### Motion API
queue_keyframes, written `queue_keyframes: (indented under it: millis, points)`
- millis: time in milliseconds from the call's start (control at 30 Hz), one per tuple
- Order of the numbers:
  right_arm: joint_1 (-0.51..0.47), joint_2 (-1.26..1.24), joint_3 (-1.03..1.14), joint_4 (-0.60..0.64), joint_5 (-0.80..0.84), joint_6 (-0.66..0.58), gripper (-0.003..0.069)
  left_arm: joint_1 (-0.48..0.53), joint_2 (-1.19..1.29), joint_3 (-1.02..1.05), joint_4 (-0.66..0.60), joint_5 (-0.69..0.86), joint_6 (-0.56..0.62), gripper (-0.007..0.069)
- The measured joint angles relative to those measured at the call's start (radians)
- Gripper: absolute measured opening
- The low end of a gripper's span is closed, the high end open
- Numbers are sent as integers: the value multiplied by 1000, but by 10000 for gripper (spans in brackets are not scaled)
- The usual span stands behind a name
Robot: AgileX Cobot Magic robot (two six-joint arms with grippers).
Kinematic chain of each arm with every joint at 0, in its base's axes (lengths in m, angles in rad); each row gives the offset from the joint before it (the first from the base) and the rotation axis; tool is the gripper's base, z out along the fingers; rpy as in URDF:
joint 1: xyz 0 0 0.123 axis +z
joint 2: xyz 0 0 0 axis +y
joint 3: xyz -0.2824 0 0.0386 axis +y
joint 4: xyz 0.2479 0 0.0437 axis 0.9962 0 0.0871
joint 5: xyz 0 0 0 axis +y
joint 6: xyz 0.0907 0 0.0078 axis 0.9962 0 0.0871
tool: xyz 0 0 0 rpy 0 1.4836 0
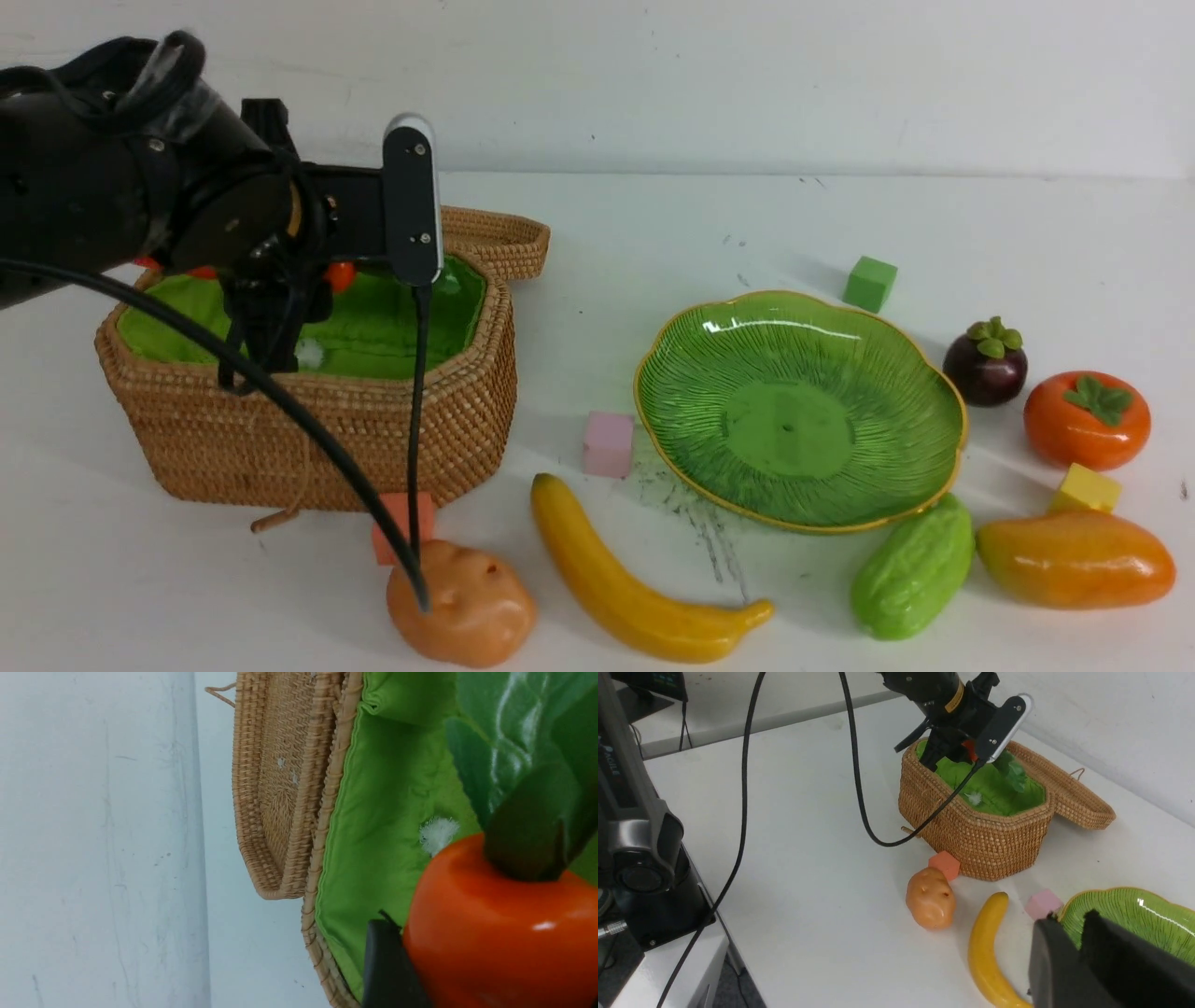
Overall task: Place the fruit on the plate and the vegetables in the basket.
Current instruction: Use the left arm to grab a carrot and put it into the left basket, then grab a potato with your left arm and place it in the basket on the left
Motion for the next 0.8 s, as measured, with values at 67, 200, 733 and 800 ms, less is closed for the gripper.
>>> queue_keyframes:
  millis: [67,200,733,800]
  points:
    - [0,0,0,0,4,0,107,0,-1,0,3,-7,-10,378]
    - [0,0,0,0,7,0,110,0,-2,-1,5,-19,-32,381]
    - [0,0,0,2,15,0,115,-55,-63,-2,-49,41,-279,559]
    - [0,0,0,5,16,0,117,-87,-91,-2,-89,74,-374,508]
